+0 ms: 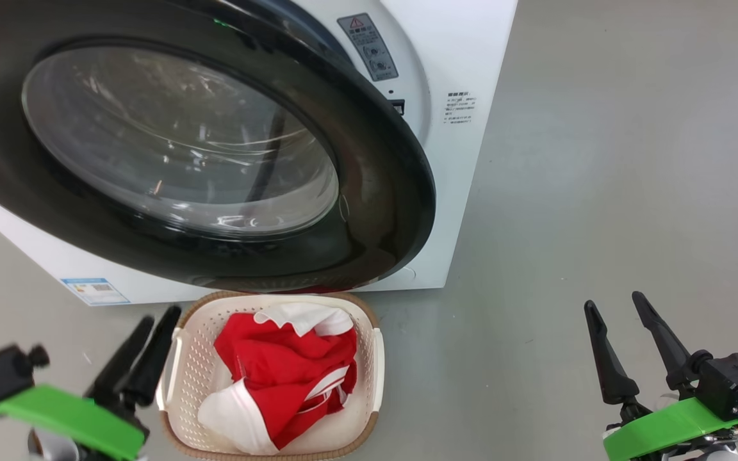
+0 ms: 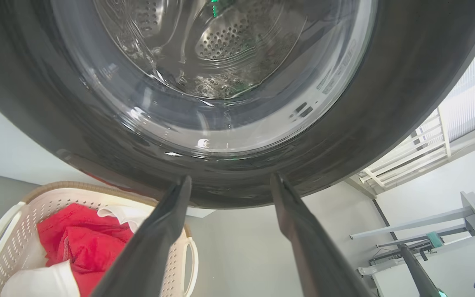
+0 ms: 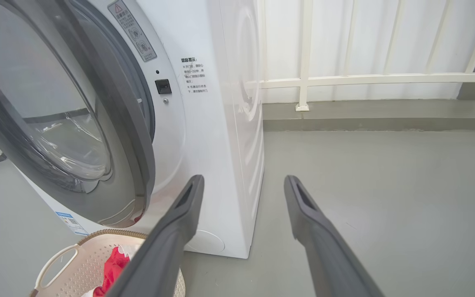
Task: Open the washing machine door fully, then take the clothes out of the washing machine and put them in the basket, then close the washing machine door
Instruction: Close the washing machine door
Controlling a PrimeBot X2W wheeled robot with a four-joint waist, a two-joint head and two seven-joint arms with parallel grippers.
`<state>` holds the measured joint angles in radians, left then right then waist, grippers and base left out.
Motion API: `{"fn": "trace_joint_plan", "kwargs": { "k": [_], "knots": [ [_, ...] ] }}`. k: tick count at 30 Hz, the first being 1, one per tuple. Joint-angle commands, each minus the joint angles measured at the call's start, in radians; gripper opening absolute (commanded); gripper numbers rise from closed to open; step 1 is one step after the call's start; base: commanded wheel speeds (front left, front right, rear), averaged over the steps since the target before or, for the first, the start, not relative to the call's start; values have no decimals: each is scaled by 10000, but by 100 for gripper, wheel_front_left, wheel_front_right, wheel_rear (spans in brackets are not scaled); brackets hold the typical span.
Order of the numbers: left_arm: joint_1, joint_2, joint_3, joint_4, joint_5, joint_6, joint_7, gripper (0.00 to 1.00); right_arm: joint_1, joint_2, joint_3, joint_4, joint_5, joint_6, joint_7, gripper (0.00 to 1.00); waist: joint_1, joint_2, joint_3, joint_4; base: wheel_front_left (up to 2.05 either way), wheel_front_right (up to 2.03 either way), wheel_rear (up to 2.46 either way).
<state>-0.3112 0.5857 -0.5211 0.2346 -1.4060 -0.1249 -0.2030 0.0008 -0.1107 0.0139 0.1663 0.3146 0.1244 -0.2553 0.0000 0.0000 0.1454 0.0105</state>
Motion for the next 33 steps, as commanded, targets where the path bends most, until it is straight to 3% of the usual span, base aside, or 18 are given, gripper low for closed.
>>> {"fn": "trace_joint_plan", "kwargs": {
  "k": [1,8,12,22,27,33],
  "knots": [
    [-32,387,397,-28,40,-58,-217,100,43,-167,210,-207,-43,63,-65,100,0,0,-21,5,0,0,0],
    [751,-179,770,650,466,-58,-568,100,104,-169,219,-129,5,63,-65,100,0,0,-99,-36,0,0,0],
    [1184,-853,1660,1001,1262,-58,-583,100,149,-164,197,-105,28,63,-65,100,0,0,-154,-110,0,0,0],
    [2303,-2318,3124,1249,3695,-58,-586,100,286,-150,126,-66,47,63,-65,100,0,0,-301,-340,0,0,0],
    [2428,-2716,3758,1069,4780,-58,-587,100,322,-135,97,-68,46,63,-65,100,0,0,-310,-352,0,0,0],
    [2610,-3337,4617,618,6906,-58,-587,100,302,-105,67,-55,47,63,-65,100,0,0,-296,-369,0,0,0]
  ]
}}
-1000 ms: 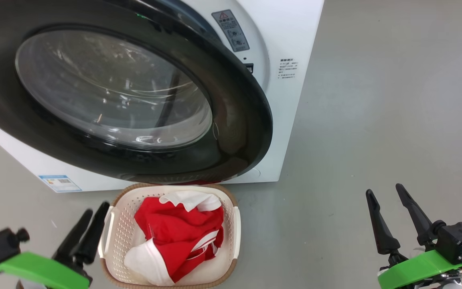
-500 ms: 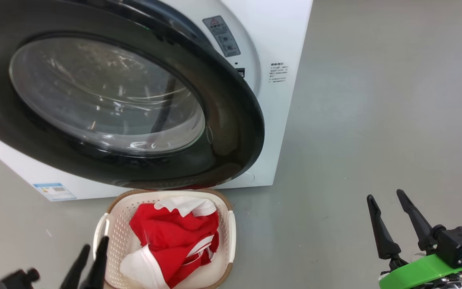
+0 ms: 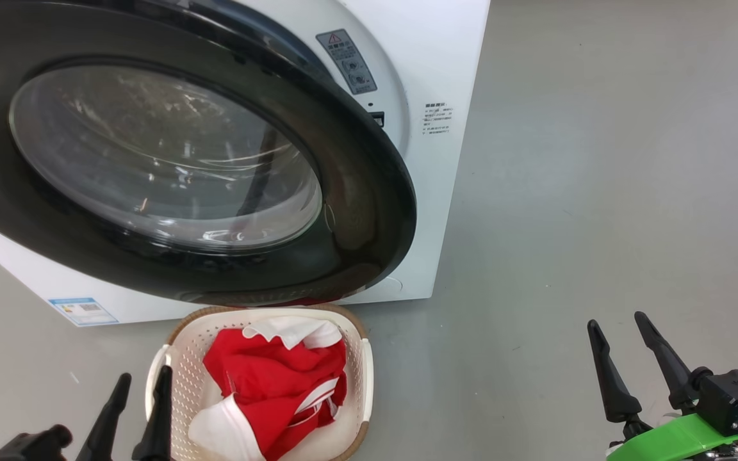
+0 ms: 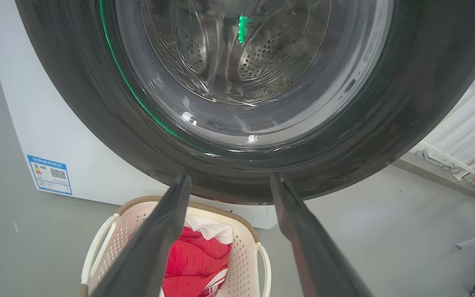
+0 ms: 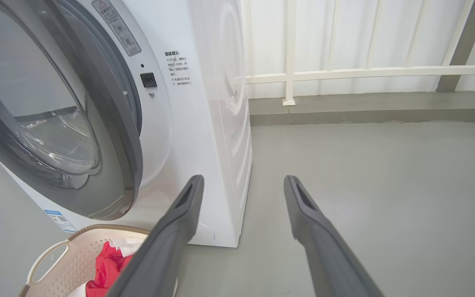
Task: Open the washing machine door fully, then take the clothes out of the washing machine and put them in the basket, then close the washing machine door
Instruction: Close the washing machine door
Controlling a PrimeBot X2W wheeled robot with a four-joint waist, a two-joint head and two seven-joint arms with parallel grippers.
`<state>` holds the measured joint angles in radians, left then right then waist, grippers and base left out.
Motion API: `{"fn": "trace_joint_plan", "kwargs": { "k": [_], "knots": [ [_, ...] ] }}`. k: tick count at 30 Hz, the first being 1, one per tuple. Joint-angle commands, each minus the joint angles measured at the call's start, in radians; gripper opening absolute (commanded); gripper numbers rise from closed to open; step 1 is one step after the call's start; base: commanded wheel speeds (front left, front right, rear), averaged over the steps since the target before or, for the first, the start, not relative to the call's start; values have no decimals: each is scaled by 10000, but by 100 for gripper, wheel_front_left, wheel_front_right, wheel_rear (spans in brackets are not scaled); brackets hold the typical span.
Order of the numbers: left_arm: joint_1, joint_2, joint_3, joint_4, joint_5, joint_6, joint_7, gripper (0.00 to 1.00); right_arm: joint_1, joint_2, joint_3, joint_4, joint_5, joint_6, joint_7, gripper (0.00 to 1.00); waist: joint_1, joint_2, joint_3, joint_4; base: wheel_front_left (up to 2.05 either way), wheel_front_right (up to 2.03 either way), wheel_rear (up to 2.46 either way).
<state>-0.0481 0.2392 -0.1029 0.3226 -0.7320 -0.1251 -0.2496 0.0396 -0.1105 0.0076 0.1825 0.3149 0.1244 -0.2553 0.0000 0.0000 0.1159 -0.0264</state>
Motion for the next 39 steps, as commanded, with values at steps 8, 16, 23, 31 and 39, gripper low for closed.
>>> {"fn": "trace_joint_plan", "kwargs": {
  "k": [8,16,23,31,39],
  "knots": [
    [271,-738,1377,-1007,2868,-56,-121,100,-69,-83,76,-226,34,63,-65,100,0,0,-44,13,0,0,0],
    [484,-1362,2008,-1784,4288,-56,-122,100,-44,-81,59,-252,28,63,-65,100,0,0,-87,27,0,0,0],
    [566,-1549,2102,-2044,4863,-56,-122,100,-54,-75,46,-257,23,63,-65,100,0,0,-76,41,0,0,0],
    [589,-1690,2111,-2110,4982,-56,-122,100,-84,-117,66,-263,13,63,-65,100,0,0,-62,49,0,0,0],
    [556,-1715,2099,-2169,5082,-56,-122,100,-109,-131,66,-296,2,63,-65,100,0,0,-47,77,0,0,0]
  ]
}}
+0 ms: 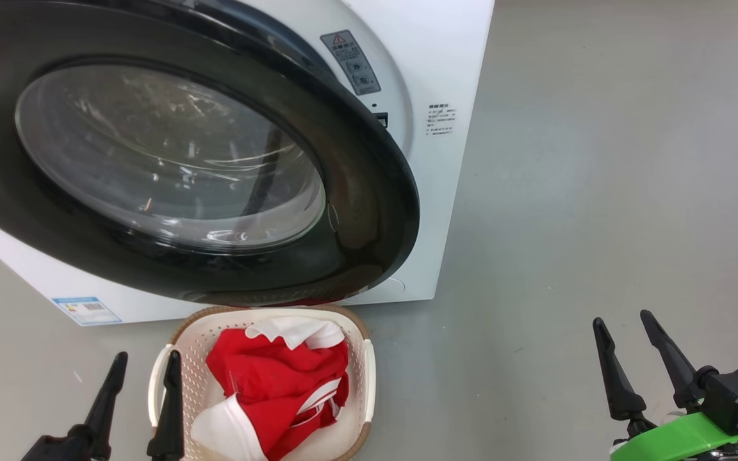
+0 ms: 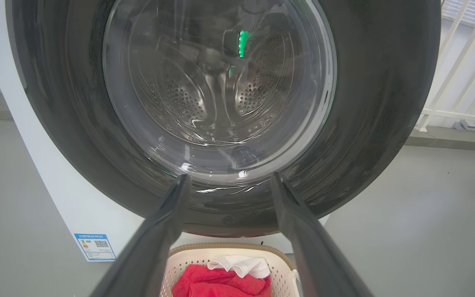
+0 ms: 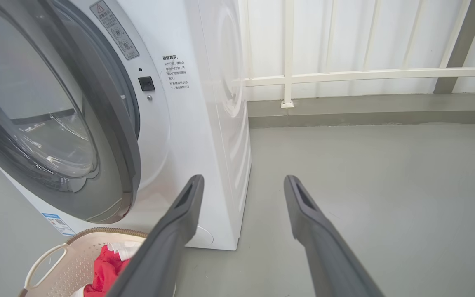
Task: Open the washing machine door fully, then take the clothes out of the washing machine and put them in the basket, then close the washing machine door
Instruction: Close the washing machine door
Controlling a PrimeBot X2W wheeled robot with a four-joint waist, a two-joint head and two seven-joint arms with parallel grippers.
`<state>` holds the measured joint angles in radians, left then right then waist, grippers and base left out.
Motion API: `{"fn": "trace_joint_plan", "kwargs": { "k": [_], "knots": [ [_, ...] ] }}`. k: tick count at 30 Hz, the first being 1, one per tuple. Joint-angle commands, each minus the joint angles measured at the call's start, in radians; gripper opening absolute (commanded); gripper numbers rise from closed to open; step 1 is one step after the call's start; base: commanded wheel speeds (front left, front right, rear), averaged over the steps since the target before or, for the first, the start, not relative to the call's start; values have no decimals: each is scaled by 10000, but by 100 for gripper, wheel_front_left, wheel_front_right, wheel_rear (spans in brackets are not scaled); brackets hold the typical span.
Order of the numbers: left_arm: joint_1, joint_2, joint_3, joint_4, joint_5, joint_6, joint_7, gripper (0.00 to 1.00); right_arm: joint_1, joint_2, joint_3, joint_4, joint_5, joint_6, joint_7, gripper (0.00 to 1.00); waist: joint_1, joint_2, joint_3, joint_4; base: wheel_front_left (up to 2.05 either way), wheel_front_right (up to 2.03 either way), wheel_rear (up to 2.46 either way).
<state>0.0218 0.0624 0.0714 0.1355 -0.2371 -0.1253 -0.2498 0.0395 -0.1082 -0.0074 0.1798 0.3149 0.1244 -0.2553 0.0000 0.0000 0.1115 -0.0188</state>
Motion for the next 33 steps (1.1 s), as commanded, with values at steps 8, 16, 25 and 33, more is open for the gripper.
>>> {"fn": "trace_joint_plan", "kwargs": {
  "k": [8,16,25,33],
  "knots": [
    [-93,14,302,-336,231,-54,-120,100,-105,-166,255,-293,11,63,-65,98,0,0,-114,103,0,0,0],
    [1,-31,148,-388,248,-54,-120,100,-290,-214,1008,-170,154,63,-65,0,0,0,-236,452,0,0,0],
    [9,-103,-53,-363,107,-54,-120,100,-1380,-126,2732,242,466,63,-65,0,0,0,-258,1174,0,0,0],
    [-172,-119,-317,-428,-125,-54,-120,100,-2635,-172,3481,770,746,63,-65,0,0,0,53,1816,0,0,0]
  ]
}}
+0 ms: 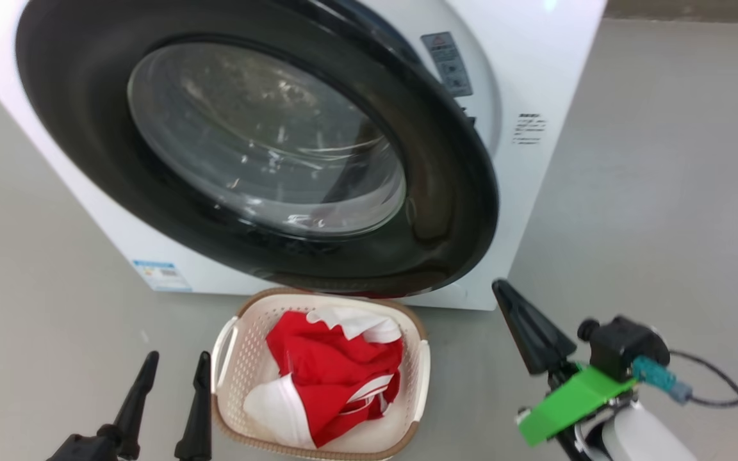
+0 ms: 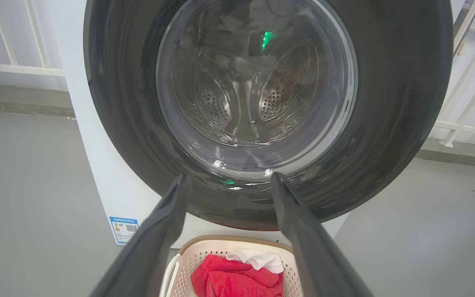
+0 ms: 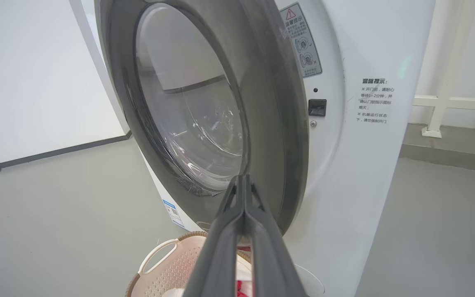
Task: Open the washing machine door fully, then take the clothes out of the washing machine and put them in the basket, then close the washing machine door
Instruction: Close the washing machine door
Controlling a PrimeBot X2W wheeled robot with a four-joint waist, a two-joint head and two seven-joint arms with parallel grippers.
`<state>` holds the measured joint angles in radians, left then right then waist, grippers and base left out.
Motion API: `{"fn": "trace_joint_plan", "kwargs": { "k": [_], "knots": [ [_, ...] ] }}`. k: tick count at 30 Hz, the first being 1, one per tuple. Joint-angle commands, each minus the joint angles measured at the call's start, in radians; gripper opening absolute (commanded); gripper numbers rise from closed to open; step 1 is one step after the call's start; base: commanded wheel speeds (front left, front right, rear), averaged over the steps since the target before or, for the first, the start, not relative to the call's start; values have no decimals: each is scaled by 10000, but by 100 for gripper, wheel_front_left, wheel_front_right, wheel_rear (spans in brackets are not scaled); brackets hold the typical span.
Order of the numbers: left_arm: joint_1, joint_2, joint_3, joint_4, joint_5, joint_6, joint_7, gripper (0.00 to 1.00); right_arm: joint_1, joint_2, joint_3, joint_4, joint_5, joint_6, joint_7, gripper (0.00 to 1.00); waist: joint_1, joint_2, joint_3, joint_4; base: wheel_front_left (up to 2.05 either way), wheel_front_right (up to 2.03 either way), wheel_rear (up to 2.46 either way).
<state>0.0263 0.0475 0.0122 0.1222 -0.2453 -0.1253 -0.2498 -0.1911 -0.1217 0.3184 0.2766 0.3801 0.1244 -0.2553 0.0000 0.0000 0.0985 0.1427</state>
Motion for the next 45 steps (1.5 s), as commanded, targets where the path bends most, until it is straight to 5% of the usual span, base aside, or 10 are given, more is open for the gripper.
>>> {"fn": "trace_joint_plan", "kwargs": {
  "k": [1,31,45],
  "knots": [
    [-259,31,238,-308,-80,-54,-120,100,-488,-34,221,-125,134,63,-65,0,0,0,262,265,0,0,0],
    [-1465,28,-77,-589,-477,-54,-120,100,-3560,-240,-737,816,512,63,-65,0,0,0,1931,765,0,0,0],
    [-1893,28,-205,-703,-563,-54,-120,100,-4659,-162,-1959,764,310,63,-65,0,0,0,2547,1013,0,0,0]
  ]
}}
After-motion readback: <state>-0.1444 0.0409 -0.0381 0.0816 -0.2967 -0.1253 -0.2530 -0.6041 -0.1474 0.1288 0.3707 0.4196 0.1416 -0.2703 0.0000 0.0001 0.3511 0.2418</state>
